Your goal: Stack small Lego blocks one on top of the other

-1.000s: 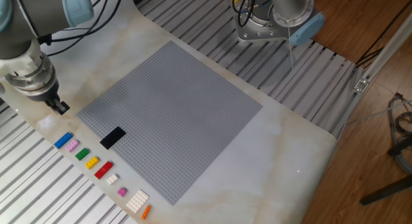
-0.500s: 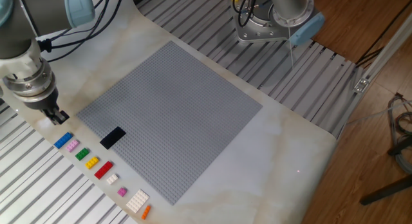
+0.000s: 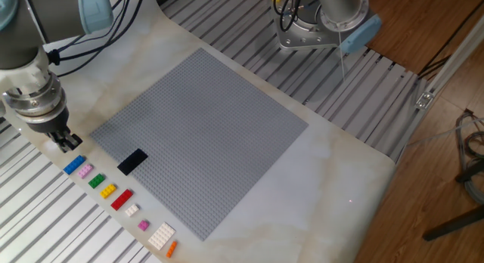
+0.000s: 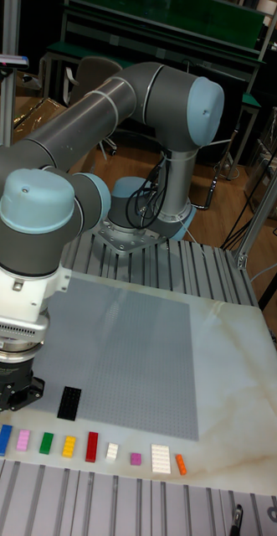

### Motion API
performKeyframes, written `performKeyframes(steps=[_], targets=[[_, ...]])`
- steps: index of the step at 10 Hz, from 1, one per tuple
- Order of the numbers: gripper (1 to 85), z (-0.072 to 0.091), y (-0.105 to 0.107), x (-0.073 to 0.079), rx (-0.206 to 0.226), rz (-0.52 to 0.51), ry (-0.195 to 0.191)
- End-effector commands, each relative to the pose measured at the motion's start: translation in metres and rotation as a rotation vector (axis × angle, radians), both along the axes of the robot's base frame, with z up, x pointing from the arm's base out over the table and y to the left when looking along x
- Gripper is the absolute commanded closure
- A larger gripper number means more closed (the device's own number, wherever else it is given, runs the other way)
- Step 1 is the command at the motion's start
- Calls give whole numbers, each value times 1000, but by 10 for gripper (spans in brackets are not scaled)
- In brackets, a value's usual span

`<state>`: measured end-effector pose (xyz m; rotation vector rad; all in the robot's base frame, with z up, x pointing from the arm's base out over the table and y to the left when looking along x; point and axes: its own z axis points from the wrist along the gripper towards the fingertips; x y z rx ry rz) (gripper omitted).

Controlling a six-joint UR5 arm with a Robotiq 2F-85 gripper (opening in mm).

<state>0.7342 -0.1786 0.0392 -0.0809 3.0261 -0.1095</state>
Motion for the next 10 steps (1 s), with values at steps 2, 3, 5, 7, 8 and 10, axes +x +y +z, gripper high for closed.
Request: performKeyframes(steps=[2, 3, 5, 7, 8, 10], targets=[[293, 0, 2, 4, 17, 25, -15], [263, -2, 4, 6, 33, 41, -28], [190, -4, -1, 3, 19, 73, -17], [157, -3, 2, 4, 26, 74, -23], [153, -3, 1, 2, 16, 79, -15], [173, -4, 2, 5, 21, 76, -27]])
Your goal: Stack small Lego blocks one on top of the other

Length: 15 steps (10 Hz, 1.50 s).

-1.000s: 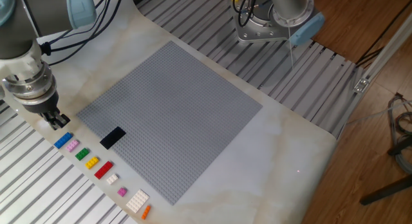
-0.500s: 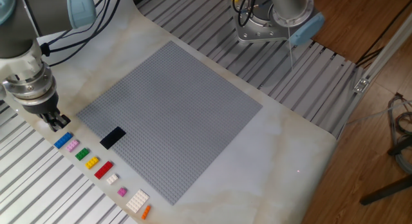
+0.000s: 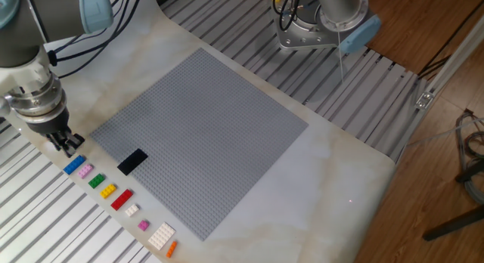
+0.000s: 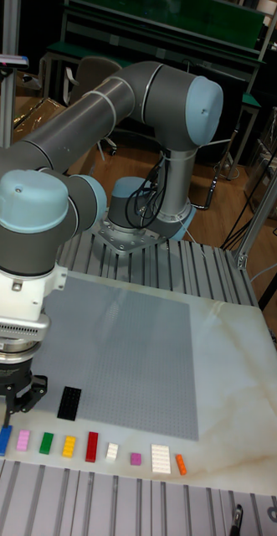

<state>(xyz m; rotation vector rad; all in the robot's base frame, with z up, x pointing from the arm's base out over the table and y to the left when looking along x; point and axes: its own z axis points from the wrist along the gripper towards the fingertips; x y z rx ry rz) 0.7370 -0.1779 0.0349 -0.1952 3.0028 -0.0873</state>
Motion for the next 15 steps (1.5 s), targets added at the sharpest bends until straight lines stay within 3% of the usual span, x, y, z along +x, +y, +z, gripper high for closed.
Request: performKeyframes(steps=[1, 5, 10, 13, 15], targets=[[177, -2, 4, 9, 20, -6, -31], [233, -11, -6, 14, 9, 5, -48], [247, -15, 4, 18, 27, -23, -63], [327, -18, 3, 19, 18, -39, -65], [330, -21, 8, 18, 25, -51, -68]])
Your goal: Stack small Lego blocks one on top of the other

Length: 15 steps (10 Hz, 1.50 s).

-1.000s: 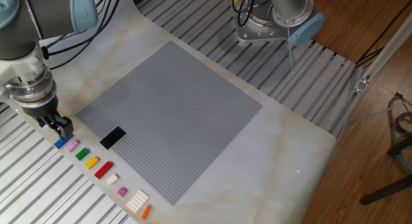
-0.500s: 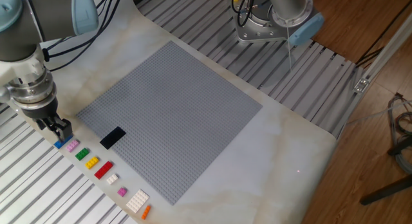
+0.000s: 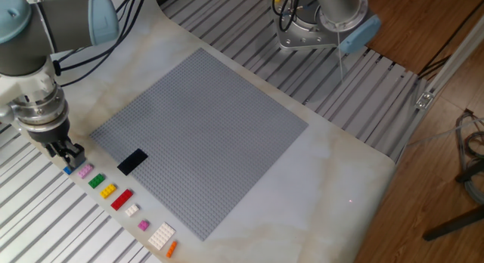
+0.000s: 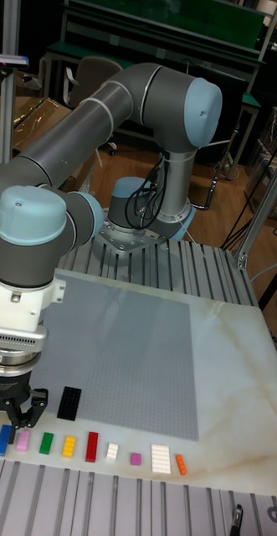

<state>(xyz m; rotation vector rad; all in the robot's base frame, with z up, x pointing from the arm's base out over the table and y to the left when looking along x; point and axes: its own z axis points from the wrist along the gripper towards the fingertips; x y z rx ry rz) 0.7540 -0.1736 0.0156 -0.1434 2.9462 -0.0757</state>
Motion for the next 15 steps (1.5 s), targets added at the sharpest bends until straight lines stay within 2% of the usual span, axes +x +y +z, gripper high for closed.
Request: performKeyframes(steps=[1, 5, 8, 10, 12, 13, 14, 15], targets=[[323, -2, 6, 1, 17, -22, -11], [353, -7, 4, -1, 32, -21, -17], [393, -7, 3, -1, 27, -24, -17], [393, -11, 1, -3, 13, -28, -19], [387, -11, 4, -6, 20, -28, -11], [387, -11, 5, -8, 22, -32, -2], [393, -12, 7, -18, 34, -33, 37], [407, -13, 6, -23, 34, -40, 55]])
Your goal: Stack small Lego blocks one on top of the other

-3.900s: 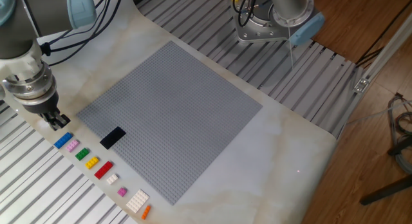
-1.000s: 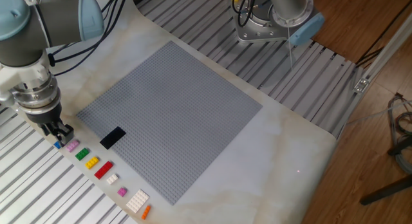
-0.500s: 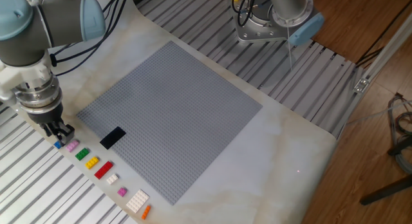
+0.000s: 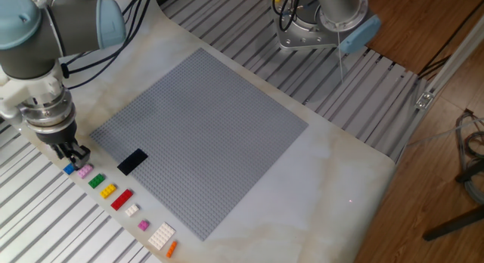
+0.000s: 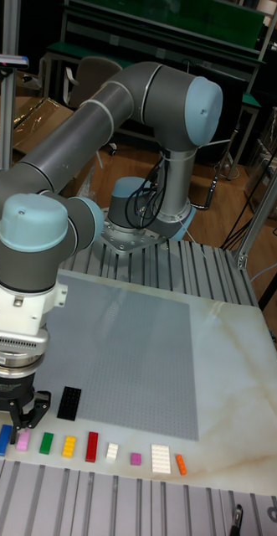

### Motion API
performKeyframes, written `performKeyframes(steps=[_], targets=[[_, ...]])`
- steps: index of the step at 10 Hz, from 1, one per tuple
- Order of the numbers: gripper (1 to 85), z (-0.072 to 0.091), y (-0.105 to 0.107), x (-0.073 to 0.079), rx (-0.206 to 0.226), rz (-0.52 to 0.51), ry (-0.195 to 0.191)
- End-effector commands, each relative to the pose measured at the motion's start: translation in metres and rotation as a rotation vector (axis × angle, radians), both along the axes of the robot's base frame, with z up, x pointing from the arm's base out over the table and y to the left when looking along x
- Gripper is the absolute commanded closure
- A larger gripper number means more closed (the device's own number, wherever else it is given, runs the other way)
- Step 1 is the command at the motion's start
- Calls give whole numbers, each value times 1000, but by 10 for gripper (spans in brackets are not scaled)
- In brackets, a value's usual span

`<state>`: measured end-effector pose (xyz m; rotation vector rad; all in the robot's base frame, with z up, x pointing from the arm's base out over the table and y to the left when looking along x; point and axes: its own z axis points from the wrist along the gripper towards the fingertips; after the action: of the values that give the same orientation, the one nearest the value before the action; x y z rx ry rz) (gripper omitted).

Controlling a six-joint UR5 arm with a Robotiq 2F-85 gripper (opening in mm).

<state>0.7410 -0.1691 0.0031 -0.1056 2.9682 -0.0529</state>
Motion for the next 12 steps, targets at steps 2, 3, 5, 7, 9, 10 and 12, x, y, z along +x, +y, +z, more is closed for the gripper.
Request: performKeyframes(steps=[2, 3, 5, 7, 9, 10, 12], targets=[[423, 0, 1, -10, 17, -20, 36], [423, -1, 2, -10, 19, -21, 36], [423, 0, 1, -9, 15, -20, 34], [423, -1, 0, -6, 9, -19, 27], [447, -1, -2, -5, 5, -23, 30], [457, -1, -2, -5, 5, -24, 30], [473, 2, 1, -3, 9, -38, 29]])
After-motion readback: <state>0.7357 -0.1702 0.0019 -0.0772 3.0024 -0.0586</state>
